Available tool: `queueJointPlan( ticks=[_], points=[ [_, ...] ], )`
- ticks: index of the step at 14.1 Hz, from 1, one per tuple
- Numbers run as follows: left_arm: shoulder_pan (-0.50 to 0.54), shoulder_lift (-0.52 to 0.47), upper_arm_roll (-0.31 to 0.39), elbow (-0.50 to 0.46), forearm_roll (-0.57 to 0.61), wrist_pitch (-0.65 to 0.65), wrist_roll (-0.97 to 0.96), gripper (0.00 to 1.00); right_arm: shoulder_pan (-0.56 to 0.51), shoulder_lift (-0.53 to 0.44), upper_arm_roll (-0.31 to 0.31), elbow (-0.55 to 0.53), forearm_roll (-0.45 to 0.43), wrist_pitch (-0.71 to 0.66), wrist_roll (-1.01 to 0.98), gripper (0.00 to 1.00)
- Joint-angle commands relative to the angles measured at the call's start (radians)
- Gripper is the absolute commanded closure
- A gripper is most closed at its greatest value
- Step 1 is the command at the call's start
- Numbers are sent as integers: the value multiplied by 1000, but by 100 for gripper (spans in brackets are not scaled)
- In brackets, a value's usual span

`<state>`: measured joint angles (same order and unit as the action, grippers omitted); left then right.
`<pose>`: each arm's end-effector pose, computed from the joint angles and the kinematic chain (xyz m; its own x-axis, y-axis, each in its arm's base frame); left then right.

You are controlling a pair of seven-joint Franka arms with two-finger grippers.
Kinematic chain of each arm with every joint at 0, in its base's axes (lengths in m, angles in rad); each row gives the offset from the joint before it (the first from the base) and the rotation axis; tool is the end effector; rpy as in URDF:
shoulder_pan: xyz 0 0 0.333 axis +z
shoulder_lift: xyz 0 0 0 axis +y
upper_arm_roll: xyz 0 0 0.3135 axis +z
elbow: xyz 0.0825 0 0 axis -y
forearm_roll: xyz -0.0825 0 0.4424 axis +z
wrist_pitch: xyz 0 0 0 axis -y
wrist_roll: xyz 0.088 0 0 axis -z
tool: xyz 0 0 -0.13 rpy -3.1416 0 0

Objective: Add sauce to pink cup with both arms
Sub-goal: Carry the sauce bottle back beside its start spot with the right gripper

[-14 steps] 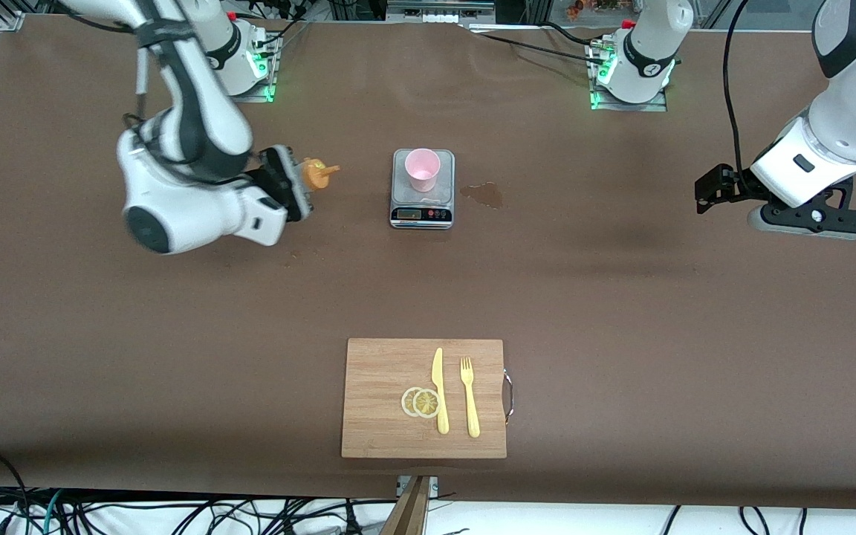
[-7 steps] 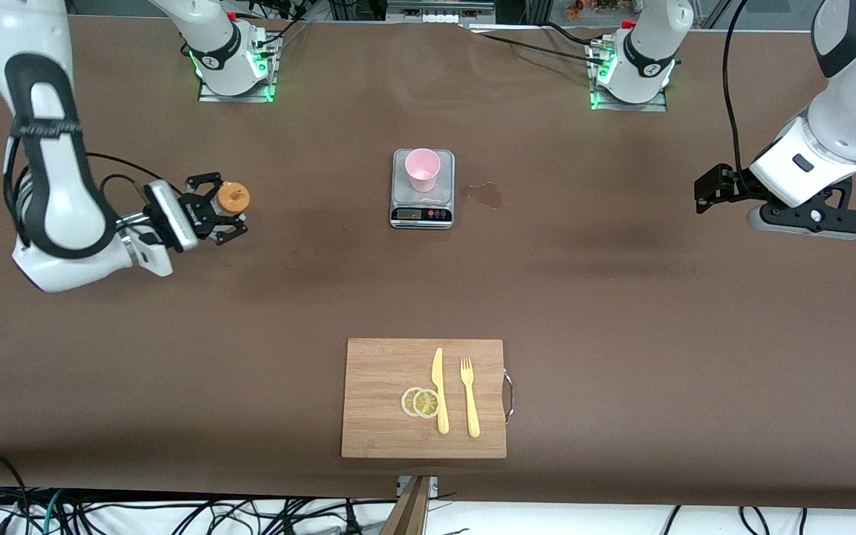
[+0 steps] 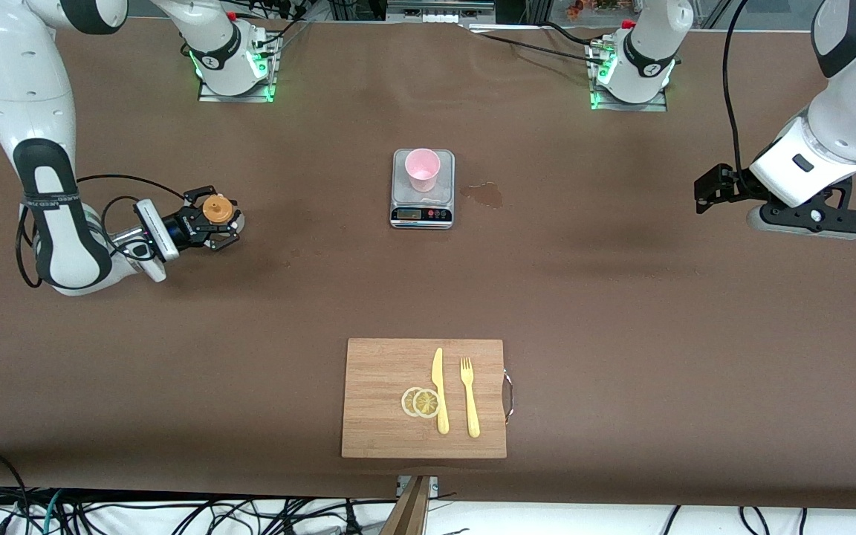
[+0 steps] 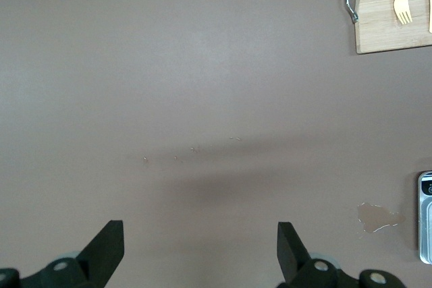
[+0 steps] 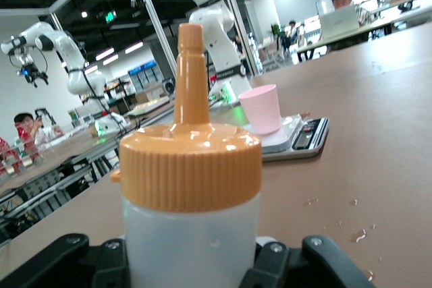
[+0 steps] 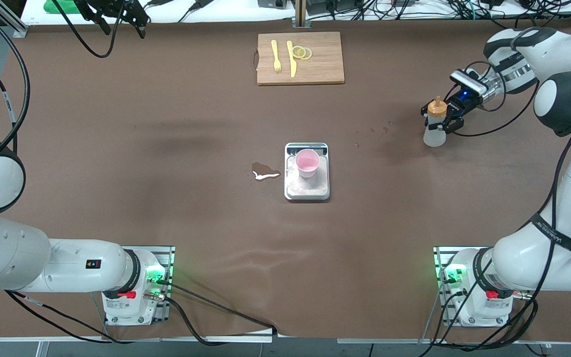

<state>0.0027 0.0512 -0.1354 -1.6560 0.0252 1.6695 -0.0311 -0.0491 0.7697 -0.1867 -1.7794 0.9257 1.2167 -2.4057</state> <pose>0.6259 -0.0790 0.5305 0.9939 -0.1039 -0.0367 -0.1046 -0.9943 -0.0192 0.5474 -0.0093 0.0884 0.2322 0.2834 0.9305 0.8252 0.4490 -0.3427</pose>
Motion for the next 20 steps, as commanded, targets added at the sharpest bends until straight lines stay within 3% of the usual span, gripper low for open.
queueJointPlan(
  ticks=[1,3,10,12,20],
  points=[
    [0,10,0,25,-22,-19,20,0,-20,86,7,130,53,-92,7,82],
    [0,10,0,25,-22,-19,20,0,-25,155,9,233,61,-132,8,82],
    [0,10,2,25,-22,-25,25,0,-78,258,39,477,61,-192,5,82],
    [0,10,2,25,-22,-25,23,0,-121,290,104,482,58,-194,2,82],
    [0,10,2,25,-22,-28,20,0,-132,327,110,474,55,-213,-50,79]
  ],
)
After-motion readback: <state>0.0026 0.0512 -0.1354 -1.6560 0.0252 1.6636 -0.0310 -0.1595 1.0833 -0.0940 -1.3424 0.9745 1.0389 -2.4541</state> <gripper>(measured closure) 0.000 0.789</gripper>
